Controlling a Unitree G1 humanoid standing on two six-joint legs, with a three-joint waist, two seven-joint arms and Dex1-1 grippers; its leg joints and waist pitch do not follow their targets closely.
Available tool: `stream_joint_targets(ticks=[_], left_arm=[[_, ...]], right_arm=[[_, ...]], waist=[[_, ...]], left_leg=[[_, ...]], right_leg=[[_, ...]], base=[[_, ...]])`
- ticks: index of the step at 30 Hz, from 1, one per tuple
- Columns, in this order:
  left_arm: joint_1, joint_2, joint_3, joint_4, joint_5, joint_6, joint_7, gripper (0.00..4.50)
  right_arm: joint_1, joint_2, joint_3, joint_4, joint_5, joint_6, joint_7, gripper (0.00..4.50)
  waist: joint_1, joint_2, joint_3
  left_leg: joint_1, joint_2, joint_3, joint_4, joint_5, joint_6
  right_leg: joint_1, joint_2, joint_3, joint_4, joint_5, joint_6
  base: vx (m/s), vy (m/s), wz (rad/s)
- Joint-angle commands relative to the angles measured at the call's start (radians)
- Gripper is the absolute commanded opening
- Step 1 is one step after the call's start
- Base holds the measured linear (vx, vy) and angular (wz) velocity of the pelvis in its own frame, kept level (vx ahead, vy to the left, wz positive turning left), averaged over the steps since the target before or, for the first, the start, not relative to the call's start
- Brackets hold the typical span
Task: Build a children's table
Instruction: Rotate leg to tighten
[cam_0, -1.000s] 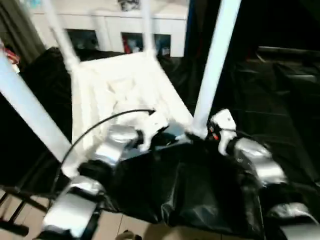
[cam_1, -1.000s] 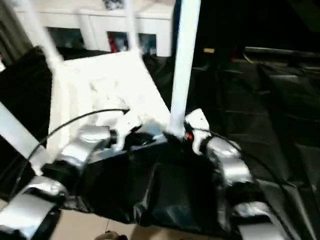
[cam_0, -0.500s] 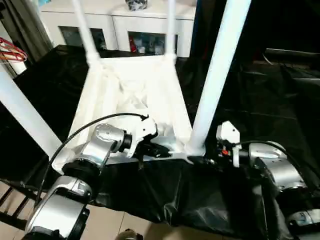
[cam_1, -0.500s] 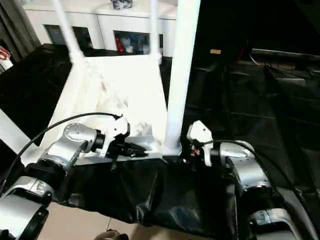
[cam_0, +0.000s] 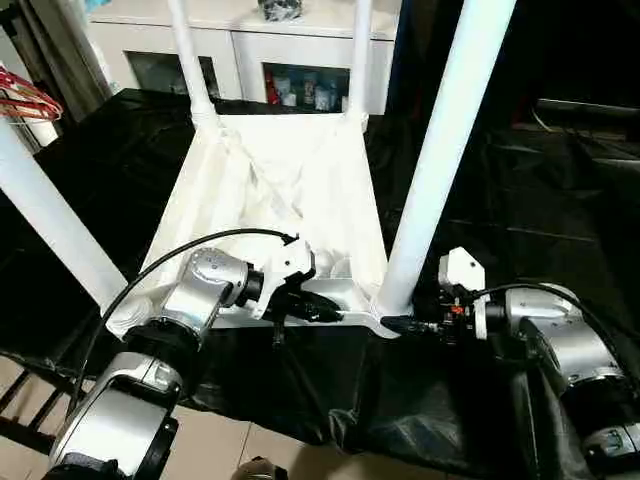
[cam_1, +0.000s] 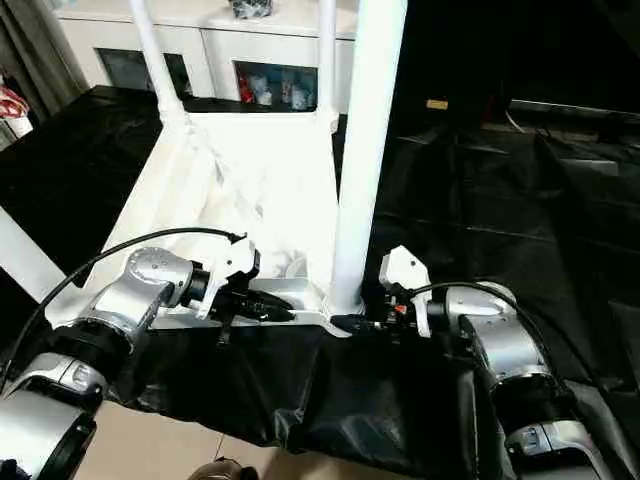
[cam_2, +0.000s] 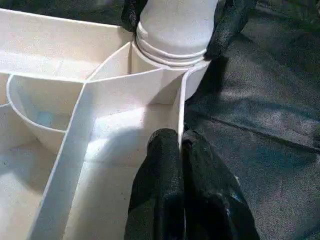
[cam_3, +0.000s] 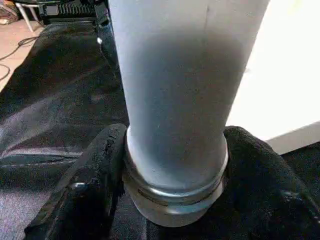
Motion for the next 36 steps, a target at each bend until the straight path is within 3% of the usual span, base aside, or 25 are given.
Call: stream_joint_targets(ticks=[1,6,9,10,13,18,24,25,29,32,36], left_arm=[[-0.024,-0.027,0.030,-0.053,-0.029,-0.022,0.069,0.00],[-0.024,-0.082,0.046,-0.040,-0.012,-0.021,0.201,0.00],[-0.025,-0.113,0.048,-0.034,-0.005,-0.018,0.255,0.00],[-0.025,-0.113,0.048,-0.034,-0.005,-0.018,0.255,0.00],[-0.033,-0.183,0.046,-0.024,0.022,-0.009,0.388,0.00],[-0.034,-0.232,0.031,-0.023,0.050,-0.004,0.489,0.00],[-0.017,-0.249,0.022,-0.048,0.051,-0.007,0.489,0.00],[-0.016,-0.248,0.023,-0.049,0.051,-0.007,0.488,0.00],[-0.007,-0.228,0.026,-0.064,0.034,-0.013,0.440,0.00],[-0.004,-0.220,0.025,-0.068,0.030,-0.013,0.423,0.00],[0.006,-0.164,0.021,-0.091,0.003,-0.014,0.306,0.00]], right_arm=[[0.017,0.044,0.061,-0.035,0.008,0.003,0.027,2.70],[-0.003,0.110,0.016,0.035,-0.041,-0.011,-0.178,2.67],[-0.022,0.145,-0.002,0.082,-0.074,-0.023,-0.300,2.67],[-0.022,0.145,-0.002,0.082,-0.074,-0.023,-0.300,2.67],[-0.060,0.226,-0.045,0.160,-0.108,-0.025,-0.539,2.66],[-0.088,0.284,-0.062,0.205,-0.155,-0.027,-0.733,2.66],[-0.097,0.297,-0.069,0.230,-0.159,-0.073,-0.744,2.66],[-0.098,0.296,-0.072,0.232,-0.156,-0.080,-0.741,3.36],[-0.102,0.265,-0.092,0.223,-0.112,-0.099,-0.678,3.71],[-0.104,0.253,-0.088,0.220,-0.112,-0.105,-0.660,3.90],[-0.104,0.179,-0.062,0.194,-0.099,-0.121,-0.491,3.90]], waist=[[-0.005,-0.016,-0.073],[-0.011,-0.016,-0.068],[-0.030,-0.018,-0.067],[-0.036,-0.019,-0.068],[-0.052,-0.019,-0.067],[-0.058,-0.014,-0.070],[-0.059,-0.012,-0.069],[-0.059,-0.011,-0.069],[-0.055,-0.013,-0.069],[-0.050,-0.011,-0.073],[-0.041,-0.014,-0.072]], left_leg=[[0.021,0.053,-0.023,-0.066,-0.169,0.093],[0.023,0.051,-0.024,-0.071,-0.211,0.060],[0.018,0.046,-0.027,-0.074,-0.220,0.042],[0.019,0.045,-0.027,-0.074,-0.217,0.043],[0.018,0.043,-0.026,-0.073,-0.214,0.046],[0.018,0.041,-0.025,-0.071,-0.197,0.055],[0.017,0.043,-0.025,-0.073,-0.208,0.066],[0.019,0.043,-0.024,-0.073,-0.217,0.065],[0.018,0.044,-0.025,-0.072,-0.210,0.070],[0.019,0.046,-0.024,-0.070,-0.173,0.086],[0.017,0.046,-0.021,-0.066,-0.160,0.108]], right_leg=[[0.048,-0.066,0.040,-0.063,-0.176,-0.255],[0.046,-0.068,0.041,-0.073,-0.251,-0.236],[0.048,-0.067,0.039,-0.075,-0.282,-0.221],[0.049,-0.067,0.039,-0.076,-0.282,-0.218],[0.047,-0.066,0.040,-0.078,-0.278,-0.218],[0.047,-0.063,0.040,-0.078,-0.252,-0.215],[0.047,-0.062,0.040,-0.076,-0.225,-0.222],[0.047,-0.063,0.041,-0.077,-0.228,-0.223],[0.049,-0.064,0.042,-0.076,-0.223,-0.225],[0.049,-0.062,0.041,-0.067,-0.154,-0.243],[0.051,-0.063,0.040,-0.065,-0.135,-0.255]], base=[[0.000,0.000,0.00],[0.000,0.000,0.00],[0.000,0.000,0.00],[0.000,0.000,0.00],[0.000,0.000,0.00],[0.000,0.000,0.00],[0.000,0.000,0.00],[0.000,0.000,0.00],[0.000,0.000,0.00],[0.000,0.000,0.00],[0.000,0.000,0.00]])
